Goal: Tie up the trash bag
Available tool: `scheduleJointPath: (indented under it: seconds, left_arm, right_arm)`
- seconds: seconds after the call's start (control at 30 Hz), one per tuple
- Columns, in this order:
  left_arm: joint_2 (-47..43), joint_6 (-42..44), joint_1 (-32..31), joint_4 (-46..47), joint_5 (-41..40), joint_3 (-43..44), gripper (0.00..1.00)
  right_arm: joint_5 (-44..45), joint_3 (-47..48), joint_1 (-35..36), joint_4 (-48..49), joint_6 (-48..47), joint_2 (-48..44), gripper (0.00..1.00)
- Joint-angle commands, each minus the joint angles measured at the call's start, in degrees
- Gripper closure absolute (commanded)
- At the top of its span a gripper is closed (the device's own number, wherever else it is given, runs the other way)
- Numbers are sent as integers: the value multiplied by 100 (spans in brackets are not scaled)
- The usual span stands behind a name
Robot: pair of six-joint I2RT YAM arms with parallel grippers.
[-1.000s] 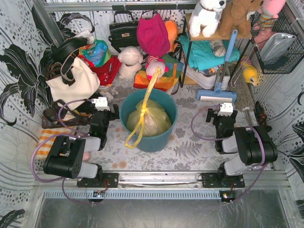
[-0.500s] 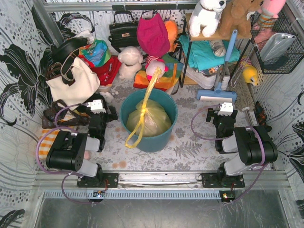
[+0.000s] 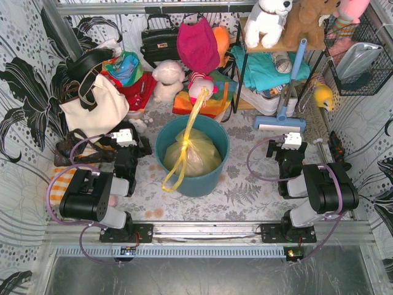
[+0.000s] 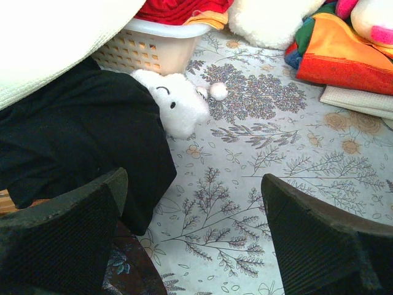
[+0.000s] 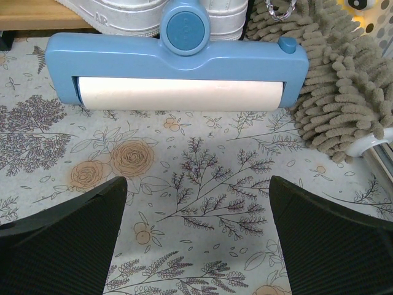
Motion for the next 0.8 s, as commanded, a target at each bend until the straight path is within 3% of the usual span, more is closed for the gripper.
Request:
scheduleJointPath:
  seconds: [0.0,0.77]
  left_arm:
    - [7,-20,3,355,-116,11,2]
    - [35,-47,16,238,-60,93,2]
  right_arm:
    - [-23,78,-43,167,-6,30,3]
    - [-25,77,-43,169,-10,30,3]
